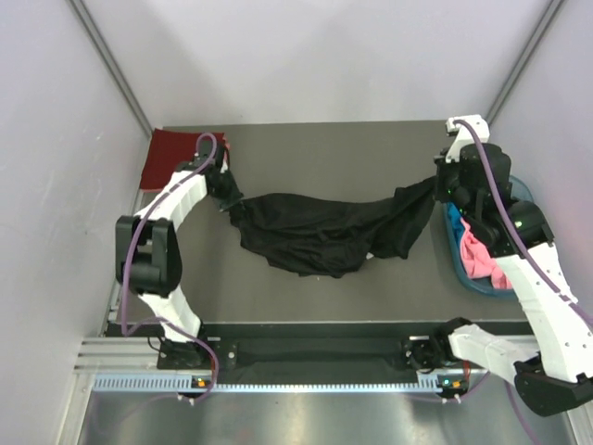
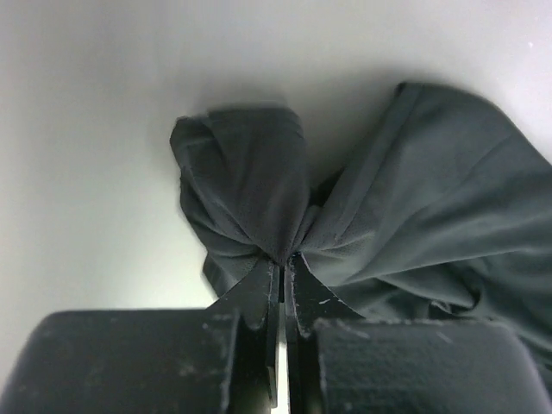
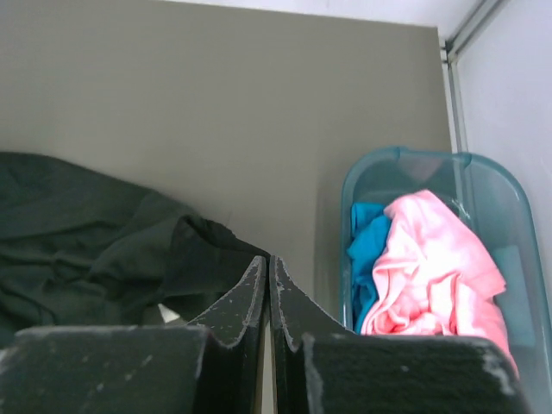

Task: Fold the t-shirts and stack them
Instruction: Flatten the tshirt out

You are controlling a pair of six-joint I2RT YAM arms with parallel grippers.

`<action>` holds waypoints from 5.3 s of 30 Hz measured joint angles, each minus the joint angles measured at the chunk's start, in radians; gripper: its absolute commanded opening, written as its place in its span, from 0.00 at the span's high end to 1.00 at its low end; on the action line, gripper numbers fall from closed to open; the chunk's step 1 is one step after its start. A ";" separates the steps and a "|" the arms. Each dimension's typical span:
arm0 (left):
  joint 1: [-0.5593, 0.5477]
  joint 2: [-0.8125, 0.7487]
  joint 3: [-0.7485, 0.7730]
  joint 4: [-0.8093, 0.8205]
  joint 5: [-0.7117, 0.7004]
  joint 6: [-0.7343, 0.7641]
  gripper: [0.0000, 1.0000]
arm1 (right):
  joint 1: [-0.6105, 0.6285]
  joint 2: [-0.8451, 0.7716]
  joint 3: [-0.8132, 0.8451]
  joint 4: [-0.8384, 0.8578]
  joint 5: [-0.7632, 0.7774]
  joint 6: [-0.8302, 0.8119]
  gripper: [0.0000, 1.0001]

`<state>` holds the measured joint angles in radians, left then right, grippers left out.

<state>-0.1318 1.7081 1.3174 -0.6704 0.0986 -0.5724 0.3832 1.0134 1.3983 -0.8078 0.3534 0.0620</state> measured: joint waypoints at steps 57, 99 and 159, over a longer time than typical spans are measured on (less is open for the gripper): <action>-0.216 -0.137 0.190 0.029 0.014 0.201 0.62 | -0.009 0.043 -0.120 0.158 0.023 0.091 1.00; -0.824 -0.182 -0.541 0.387 -0.246 -0.295 0.68 | -0.021 -0.012 -0.181 0.243 -0.071 0.099 1.00; -0.419 -0.598 0.362 -0.272 -0.408 -0.003 1.00 | -0.072 -0.328 0.196 0.310 -0.094 0.045 1.00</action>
<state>-0.5510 1.1103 1.6798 -0.9424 -0.3096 -0.5751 0.3115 0.6857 1.5944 -0.4980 0.2592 0.1074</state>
